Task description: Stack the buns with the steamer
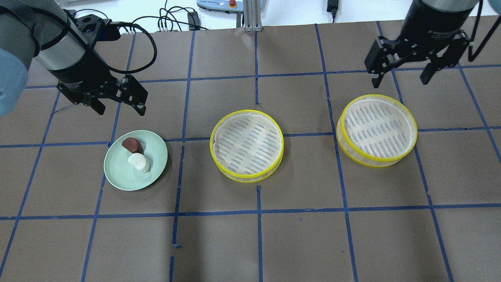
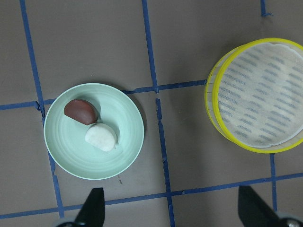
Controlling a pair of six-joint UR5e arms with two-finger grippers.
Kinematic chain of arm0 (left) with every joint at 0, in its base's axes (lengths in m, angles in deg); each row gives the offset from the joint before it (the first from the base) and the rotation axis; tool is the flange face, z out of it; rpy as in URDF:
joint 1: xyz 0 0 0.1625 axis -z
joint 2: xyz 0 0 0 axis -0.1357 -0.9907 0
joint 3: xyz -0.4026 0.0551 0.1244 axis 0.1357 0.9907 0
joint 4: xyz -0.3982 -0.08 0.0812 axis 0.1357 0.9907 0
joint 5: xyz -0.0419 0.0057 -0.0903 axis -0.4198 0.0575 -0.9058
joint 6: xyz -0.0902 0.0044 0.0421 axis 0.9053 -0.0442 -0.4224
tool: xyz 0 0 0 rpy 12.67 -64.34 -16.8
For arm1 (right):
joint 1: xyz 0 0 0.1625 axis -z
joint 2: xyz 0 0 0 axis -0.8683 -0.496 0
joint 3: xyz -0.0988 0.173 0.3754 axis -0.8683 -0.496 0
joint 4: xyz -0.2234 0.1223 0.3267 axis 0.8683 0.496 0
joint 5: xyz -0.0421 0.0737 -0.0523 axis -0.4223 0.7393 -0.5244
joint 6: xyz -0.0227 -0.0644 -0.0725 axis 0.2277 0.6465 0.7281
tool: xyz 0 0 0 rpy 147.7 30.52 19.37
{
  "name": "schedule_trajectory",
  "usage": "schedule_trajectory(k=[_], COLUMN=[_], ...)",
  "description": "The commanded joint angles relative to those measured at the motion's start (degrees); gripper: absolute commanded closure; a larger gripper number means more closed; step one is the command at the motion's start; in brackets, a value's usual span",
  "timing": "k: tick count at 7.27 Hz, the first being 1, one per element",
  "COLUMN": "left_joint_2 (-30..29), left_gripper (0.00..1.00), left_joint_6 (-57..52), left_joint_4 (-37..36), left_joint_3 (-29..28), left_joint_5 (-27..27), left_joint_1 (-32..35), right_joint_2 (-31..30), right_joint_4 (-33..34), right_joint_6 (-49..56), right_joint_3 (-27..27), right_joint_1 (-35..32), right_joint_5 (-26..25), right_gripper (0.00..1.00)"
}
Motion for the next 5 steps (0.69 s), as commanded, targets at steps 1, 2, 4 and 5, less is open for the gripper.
schedule_trajectory(k=[1,2,4,5], left_joint_2=[-5.6,-10.0,-17.1,-18.0], left_gripper=[0.00,0.00,0.00,0.00], left_joint_6=[-1.2,-0.7,2.5,4.6], left_joint_4=[-7.9,-14.1,-20.6,-20.8], left_joint_3=[6.5,8.9,11.7,11.9], left_joint_5=[4.6,9.5,13.1,12.8], left_joint_1=[-3.9,-3.9,-4.0,-4.0], right_joint_2=[0.9,4.0,11.3,15.0], right_joint_4=[4.8,12.0,29.4,35.8], right_joint_6=[11.8,11.9,17.8,21.6], right_joint_3=[7.1,13.2,19.5,20.0], right_joint_1=[9.4,11.2,16.5,18.1], right_joint_5=[0.0,-0.3,-0.7,-0.3], right_gripper=[0.01,0.01,0.01,0.04])
